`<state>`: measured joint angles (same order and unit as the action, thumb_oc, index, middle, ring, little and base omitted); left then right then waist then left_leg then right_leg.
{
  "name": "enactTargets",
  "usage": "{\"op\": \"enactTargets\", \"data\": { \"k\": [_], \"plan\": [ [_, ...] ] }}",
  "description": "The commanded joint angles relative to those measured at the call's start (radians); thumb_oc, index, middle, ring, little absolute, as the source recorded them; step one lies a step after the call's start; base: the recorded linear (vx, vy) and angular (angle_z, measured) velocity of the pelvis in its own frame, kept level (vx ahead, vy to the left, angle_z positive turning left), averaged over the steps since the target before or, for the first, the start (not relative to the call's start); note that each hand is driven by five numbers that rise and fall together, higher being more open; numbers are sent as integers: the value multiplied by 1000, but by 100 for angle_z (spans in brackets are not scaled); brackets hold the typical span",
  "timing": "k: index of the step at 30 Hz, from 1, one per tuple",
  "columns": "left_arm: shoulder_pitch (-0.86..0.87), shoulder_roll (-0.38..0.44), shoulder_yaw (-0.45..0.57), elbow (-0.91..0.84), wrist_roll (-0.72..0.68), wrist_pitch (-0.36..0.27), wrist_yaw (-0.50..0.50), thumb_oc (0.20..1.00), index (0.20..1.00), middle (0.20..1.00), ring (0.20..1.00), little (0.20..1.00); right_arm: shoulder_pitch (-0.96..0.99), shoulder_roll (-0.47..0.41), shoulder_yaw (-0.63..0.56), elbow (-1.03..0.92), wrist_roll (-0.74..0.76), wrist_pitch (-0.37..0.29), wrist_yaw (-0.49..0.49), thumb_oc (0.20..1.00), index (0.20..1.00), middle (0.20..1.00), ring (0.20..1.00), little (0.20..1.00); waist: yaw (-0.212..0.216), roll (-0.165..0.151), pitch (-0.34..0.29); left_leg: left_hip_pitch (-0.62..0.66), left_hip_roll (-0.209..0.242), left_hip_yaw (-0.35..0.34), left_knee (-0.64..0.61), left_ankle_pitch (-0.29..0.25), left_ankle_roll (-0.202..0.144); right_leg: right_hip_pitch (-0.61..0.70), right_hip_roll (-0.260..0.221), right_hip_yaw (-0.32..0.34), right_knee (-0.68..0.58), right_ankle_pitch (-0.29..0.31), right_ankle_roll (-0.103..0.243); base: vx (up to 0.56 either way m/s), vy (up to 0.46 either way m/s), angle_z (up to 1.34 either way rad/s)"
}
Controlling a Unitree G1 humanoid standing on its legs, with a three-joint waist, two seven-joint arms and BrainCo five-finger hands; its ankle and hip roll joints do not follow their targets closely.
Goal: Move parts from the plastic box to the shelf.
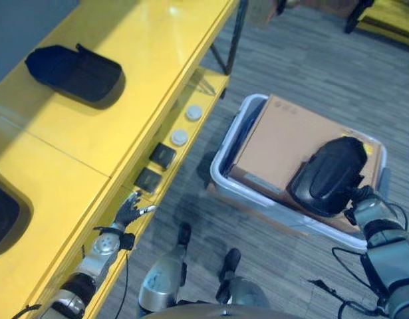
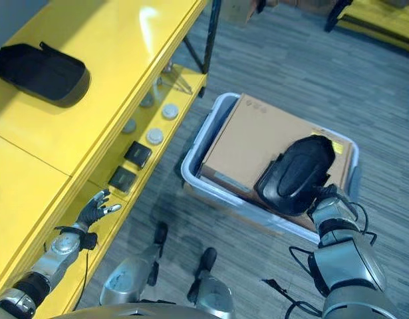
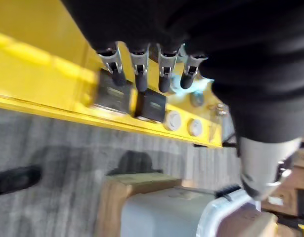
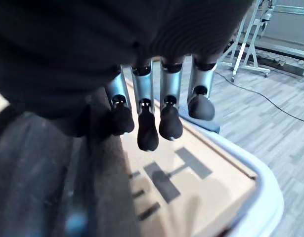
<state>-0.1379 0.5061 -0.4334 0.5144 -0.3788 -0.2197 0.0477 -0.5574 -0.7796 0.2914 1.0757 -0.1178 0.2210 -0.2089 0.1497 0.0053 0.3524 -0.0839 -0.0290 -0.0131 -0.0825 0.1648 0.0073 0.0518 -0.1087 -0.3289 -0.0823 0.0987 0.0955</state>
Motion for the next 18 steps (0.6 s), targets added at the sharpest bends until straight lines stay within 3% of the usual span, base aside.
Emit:
{"op": "enactTargets", "data": {
  "k": [1, 2, 4, 7, 8, 11, 18],
  "plan": [
    [-40, 16, -13, -29, -1, -13, -10, 1000, 1000, 1000, 1000, 1000, 4, -94, 69, -64, -17, -54, -123, 200, 200, 200, 200, 200, -5, -43, -50, 80, 45, 51, -5, -152, -30, -25, -27, 25, 3, -37, 28, 9, -25, -21],
    [-50, 14, -4, -113, -21, 35, -4, 1000, 1000, 1000, 1000, 1000, 57, -103, 55, -209, -50, -45, -179, 200, 200, 200, 200, 200, -27, -49, -79, 103, 51, 69, -5, -160, -33, -8, -21, 38, 0, -41, 27, 16, -15, -25],
    [-62, 7, 1, -170, -29, 59, -10, 1000, 1000, 1000, 1000, 1000, 100, -109, 36, -336, -108, -47, -238, 200, 200, 200, 200, 200, -49, -56, -109, 116, 54, 85, -5, -163, -32, 1, -18, 49, -1, -42, 25, 18, -27, -25],
    [-110, -14, -1, -263, -73, 176, 13, 1000, 1000, 1000, 1000, 1000, 133, -140, -7, -606, -269, -47, -264, 200, 200, 200, 200, 200, -93, -62, -150, 153, 58, 118, -5, -178, -24, 27, -7, 79, -1, -54, 19, -9, -29, -48],
    [-110, -14, -1, -263, -74, 176, 13, 1000, 1000, 1000, 1000, 1000, 135, -140, -9, -609, -270, -45, -262, 200, 200, 200, 200, 200, -93, -62, -150, 154, 58, 118, -5, -178, -24, 27, -7, 80, -1, -54, 19, -10, -23, -21],
    [-158, -53, -6, -330, -202, 283, -11, 1000, 1000, 1000, 1000, 1000, 113, -164, -19, -768, -368, -103, -283, 200, 200, 200, 200, 200, -125, -65, -176, 181, 60, 135, -5, -191, -20, 51, 2, 97, -1, -67, 18, -30, -35, -21],
    [-221, -109, -33, -375, -310, 361, -30, 1000, 1000, 1000, 1000, 1000, 41, -201, -12, -893, -389, -190, -306, 200, 200, 200, 200, 200, -151, -70, -205, 201, 59, 145, -5, -203, -17, 72, 9, 110, -3, -81, 21, -23, -29, -10]
  ]
}}
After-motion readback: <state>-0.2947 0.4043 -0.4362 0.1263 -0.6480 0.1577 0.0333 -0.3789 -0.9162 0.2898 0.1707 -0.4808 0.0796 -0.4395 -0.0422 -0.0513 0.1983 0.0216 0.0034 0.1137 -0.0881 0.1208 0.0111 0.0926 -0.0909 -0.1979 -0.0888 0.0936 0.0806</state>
